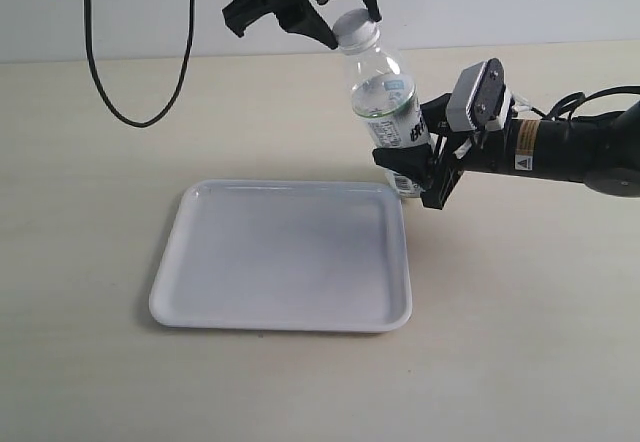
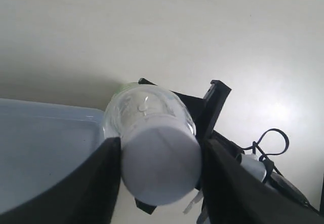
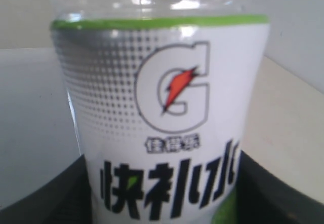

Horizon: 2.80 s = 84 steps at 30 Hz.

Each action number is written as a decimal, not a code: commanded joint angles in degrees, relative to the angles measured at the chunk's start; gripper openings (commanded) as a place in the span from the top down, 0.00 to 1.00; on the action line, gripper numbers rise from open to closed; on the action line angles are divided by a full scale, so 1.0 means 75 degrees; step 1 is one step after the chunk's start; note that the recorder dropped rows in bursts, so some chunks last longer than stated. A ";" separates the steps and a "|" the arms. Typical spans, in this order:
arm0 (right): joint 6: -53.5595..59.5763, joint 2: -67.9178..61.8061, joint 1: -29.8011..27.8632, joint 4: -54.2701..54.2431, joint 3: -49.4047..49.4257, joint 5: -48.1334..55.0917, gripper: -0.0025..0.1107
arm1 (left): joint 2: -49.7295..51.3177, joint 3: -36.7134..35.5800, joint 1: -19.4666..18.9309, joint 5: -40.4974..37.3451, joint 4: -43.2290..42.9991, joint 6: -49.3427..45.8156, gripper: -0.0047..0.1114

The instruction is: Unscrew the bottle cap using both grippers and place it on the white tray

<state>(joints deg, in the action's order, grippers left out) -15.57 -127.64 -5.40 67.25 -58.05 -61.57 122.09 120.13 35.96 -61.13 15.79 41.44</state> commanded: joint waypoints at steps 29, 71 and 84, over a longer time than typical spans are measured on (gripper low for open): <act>-0.0232 0.0096 0.0016 -0.0281 -0.0014 -0.0490 0.98 | -0.0056 -0.0008 -0.0140 0.0109 0.1554 -0.7749 0.09; -0.0222 0.0096 0.0016 -0.0280 -0.0014 -0.0569 0.98 | -0.0056 -0.0008 -0.0140 0.0002 0.1572 -0.8326 0.53; -0.0275 0.0096 0.0016 -0.0280 -0.0014 -0.0599 0.98 | -0.0056 -0.0008 -0.0140 0.0002 0.1556 -0.8272 0.67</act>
<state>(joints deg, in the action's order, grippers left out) -17.69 -127.64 -5.40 65.76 -58.05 -62.41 122.09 120.13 35.00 -60.94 27.47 -20.75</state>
